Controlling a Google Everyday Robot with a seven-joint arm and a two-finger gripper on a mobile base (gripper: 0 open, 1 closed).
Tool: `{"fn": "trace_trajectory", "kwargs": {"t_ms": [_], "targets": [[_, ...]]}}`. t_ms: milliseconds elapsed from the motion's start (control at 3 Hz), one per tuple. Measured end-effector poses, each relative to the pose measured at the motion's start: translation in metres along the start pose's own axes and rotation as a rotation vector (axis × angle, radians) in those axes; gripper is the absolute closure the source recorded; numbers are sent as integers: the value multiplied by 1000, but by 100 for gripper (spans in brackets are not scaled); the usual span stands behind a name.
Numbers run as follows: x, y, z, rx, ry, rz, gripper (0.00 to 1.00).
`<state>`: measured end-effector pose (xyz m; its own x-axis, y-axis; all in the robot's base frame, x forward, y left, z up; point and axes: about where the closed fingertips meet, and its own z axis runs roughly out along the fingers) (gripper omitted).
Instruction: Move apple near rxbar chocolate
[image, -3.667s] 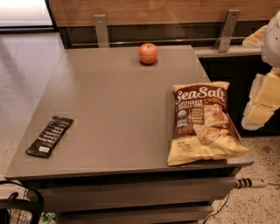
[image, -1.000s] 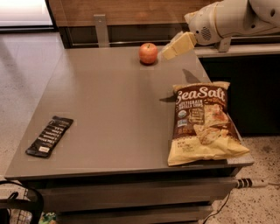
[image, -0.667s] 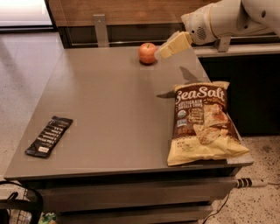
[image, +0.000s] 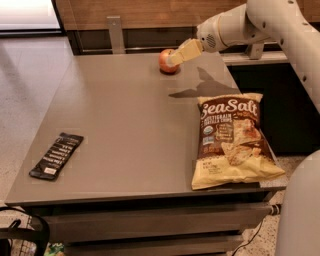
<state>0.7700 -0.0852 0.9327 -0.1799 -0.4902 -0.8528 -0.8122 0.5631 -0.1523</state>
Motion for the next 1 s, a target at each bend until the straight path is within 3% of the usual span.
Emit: {"fn": "trace_trajectory", "kwargs": {"t_ms": [333,1000], "targets": [[18,-12,33,35,23,28,0],[38,-36,80,63,-31,48,0]]}}
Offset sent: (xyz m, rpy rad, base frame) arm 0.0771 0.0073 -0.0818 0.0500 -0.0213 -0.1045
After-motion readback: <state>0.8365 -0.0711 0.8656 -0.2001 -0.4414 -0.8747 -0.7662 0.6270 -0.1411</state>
